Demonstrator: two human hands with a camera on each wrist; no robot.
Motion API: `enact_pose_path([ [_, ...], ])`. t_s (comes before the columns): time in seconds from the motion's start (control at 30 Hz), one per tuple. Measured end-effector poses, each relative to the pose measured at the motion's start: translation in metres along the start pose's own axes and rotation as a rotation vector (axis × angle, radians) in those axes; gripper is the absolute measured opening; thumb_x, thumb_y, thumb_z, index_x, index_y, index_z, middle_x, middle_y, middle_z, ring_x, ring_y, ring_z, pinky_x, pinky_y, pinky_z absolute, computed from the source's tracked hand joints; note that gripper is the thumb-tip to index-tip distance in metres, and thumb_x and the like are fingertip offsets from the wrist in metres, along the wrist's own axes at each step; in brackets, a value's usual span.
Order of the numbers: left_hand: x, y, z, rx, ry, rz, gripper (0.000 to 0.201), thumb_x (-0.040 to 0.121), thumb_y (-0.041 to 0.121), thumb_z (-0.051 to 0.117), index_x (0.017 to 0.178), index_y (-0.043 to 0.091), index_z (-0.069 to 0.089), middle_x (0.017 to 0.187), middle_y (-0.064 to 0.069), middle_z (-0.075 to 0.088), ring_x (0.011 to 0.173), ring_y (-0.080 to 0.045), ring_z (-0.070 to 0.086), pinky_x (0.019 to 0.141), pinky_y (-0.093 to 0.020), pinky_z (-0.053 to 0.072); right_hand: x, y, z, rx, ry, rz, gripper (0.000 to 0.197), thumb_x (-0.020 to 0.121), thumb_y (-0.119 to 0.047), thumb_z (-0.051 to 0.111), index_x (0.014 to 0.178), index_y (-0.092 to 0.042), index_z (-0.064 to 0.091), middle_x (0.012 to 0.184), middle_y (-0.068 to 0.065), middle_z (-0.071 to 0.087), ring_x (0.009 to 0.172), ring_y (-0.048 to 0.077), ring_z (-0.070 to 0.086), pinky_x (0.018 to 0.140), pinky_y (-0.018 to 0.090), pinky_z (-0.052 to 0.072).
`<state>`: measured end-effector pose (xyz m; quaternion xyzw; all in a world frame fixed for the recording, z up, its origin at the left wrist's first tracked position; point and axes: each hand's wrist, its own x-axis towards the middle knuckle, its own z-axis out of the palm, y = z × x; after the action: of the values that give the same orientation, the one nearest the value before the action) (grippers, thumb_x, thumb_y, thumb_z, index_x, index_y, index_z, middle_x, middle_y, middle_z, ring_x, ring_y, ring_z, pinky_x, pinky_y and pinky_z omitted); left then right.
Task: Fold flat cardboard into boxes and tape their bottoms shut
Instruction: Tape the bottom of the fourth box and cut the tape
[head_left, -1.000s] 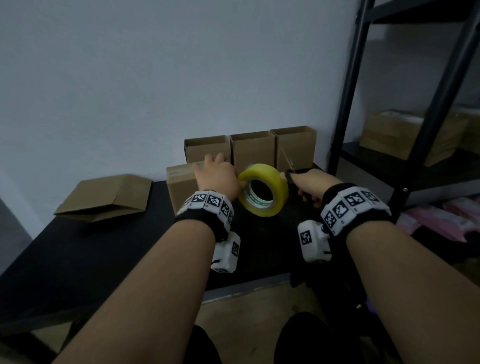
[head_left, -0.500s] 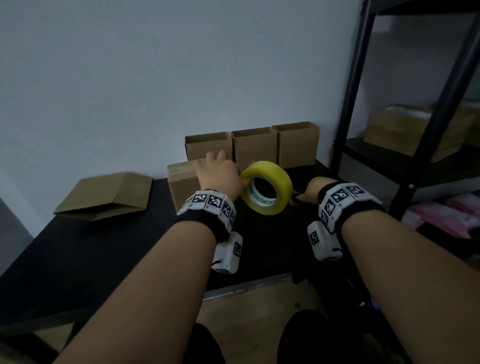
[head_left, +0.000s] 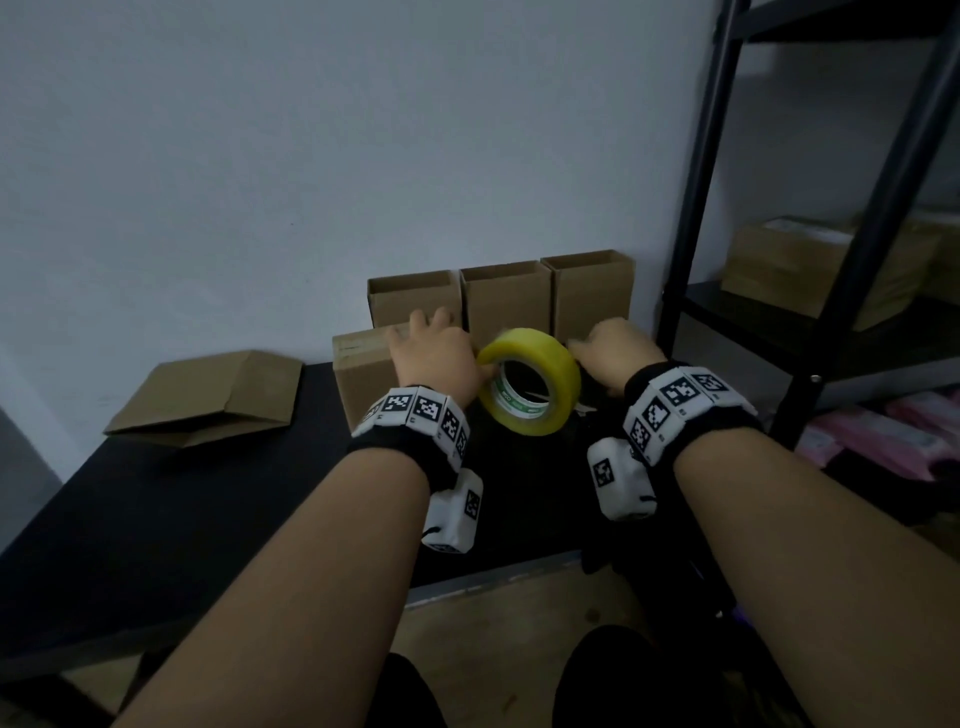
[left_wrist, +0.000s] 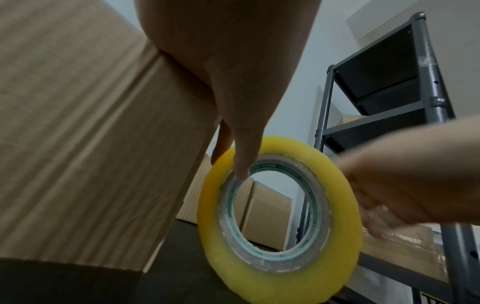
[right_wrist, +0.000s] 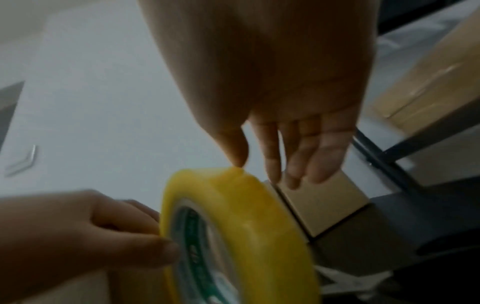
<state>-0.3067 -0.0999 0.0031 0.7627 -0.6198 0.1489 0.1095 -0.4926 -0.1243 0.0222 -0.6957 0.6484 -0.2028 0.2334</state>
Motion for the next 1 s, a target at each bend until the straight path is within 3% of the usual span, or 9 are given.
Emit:
enact_pose_path([
  [0.1, -0.001, 0.000, 0.000, 0.017, -0.013, -0.007, 0.046, 0.081, 0.066, 0.053, 0.107, 0.033, 0.070, 0.139, 0.002, 0.044, 0.132, -0.028, 0.031, 0.107, -0.054, 0.026, -0.004, -0.015, 0.002, 0.261, -0.064, -0.053, 0.048, 0.101, -0.046, 0.039, 0.110, -0.005, 0.061, 0.080, 0.014, 0.058, 0.071, 0.030, 0.061, 0.068, 0.038, 0.056],
  [0.23, -0.003, -0.001, -0.003, 0.015, -0.021, 0.002, 0.048, 0.080, 0.068, 0.051, 0.110, 0.034, 0.069, 0.139, 0.002, 0.044, 0.132, -0.028, 0.031, 0.106, -0.053, 0.027, -0.008, -0.019, 0.003, 0.342, -0.165, 0.053, 0.055, 0.096, -0.046, 0.052, 0.135, -0.008, 0.048, 0.084, 0.007, 0.051, 0.068, 0.024, 0.055, 0.049, 0.027, 0.045],
  [0.3, -0.004, -0.002, -0.004, 0.001, -0.022, 0.016, 0.049, 0.080, 0.068, 0.051, 0.114, 0.037, 0.066, 0.140, 0.001, 0.043, 0.132, -0.028, 0.032, 0.106, -0.052, 0.027, -0.009, -0.017, 0.002, 0.370, -0.180, 0.062, 0.052, 0.093, -0.039, 0.059, 0.135, -0.009, 0.049, 0.090, 0.008, 0.050, 0.069, 0.025, 0.055, 0.053, 0.028, 0.045],
  [0.4, -0.007, -0.005, -0.005, -0.019, -0.011, 0.052, 0.054, 0.081, 0.064, 0.053, 0.130, 0.043, 0.052, 0.143, 0.001, 0.041, 0.134, -0.028, 0.031, 0.108, -0.053, 0.025, -0.005, -0.016, -0.002, 0.474, -0.095, 0.047, 0.048, 0.089, -0.028, 0.066, 0.129, -0.005, 0.053, 0.114, 0.011, 0.056, 0.089, 0.028, 0.057, 0.073, 0.035, 0.049],
  [0.57, -0.010, -0.008, -0.006, -0.037, 0.018, 0.083, 0.071, 0.085, 0.040, 0.057, 0.146, 0.046, 0.023, 0.144, 0.001, 0.041, 0.135, -0.025, 0.033, 0.109, -0.054, 0.026, -0.005, -0.016, -0.010, 0.332, 0.045, -0.071, 0.036, 0.086, -0.014, 0.070, 0.119, -0.002, 0.063, 0.113, 0.008, 0.059, 0.100, 0.025, 0.054, 0.084, 0.033, 0.044],
  [0.67, -0.011, -0.007, -0.007, -0.075, 0.002, 0.082, 0.086, 0.083, 0.031, 0.058, 0.150, 0.043, 0.007, 0.142, 0.000, 0.044, 0.133, -0.024, 0.037, 0.108, -0.055, 0.027, -0.010, -0.008, -0.006, 0.136, 0.105, -0.100, 0.026, 0.086, -0.008, 0.067, 0.112, -0.003, 0.066, 0.107, 0.008, 0.060, 0.106, 0.028, 0.057, 0.083, 0.030, 0.044],
  [0.77, -0.012, -0.008, -0.010, -0.111, -0.019, 0.074, 0.095, 0.081, 0.026, 0.061, 0.152, 0.038, -0.001, 0.142, 0.000, 0.045, 0.134, -0.023, 0.036, 0.109, -0.053, 0.027, -0.003, 0.001, 0.005, -0.042, 0.115, -0.079, 0.020, 0.086, -0.007, 0.061, 0.105, 0.000, 0.067, 0.106, 0.014, 0.065, 0.099, 0.030, 0.062, 0.080, 0.033, 0.049],
  [0.9, -0.013, -0.008, -0.014, -0.148, -0.039, 0.059, 0.096, 0.079, 0.024, 0.062, 0.153, 0.030, 0.000, 0.143, 0.000, 0.044, 0.136, -0.023, 0.035, 0.111, -0.052, 0.027, 0.004, 0.010, 0.016, -0.232, 0.060, -0.021, 0.012, 0.083, -0.007, 0.058, 0.090, -0.001, 0.066, 0.094, 0.014, 0.065, 0.084, 0.029, 0.062, 0.066, 0.031, 0.047],
  [1.0, -0.012, -0.009, -0.017, -0.192, -0.056, 0.052, 0.097, 0.078, 0.025, 0.061, 0.154, 0.025, 0.001, 0.143, -0.001, 0.045, 0.136, -0.022, 0.035, 0.112, -0.050, 0.025, 0.007, 0.015, 0.020, -0.308, 0.000, 0.024, 0.022, 0.086, -0.012, 0.065, 0.105, 0.000, 0.063, 0.104, 0.014, 0.064, 0.097, 0.029, 0.063, 0.072, 0.031, 0.049],
])
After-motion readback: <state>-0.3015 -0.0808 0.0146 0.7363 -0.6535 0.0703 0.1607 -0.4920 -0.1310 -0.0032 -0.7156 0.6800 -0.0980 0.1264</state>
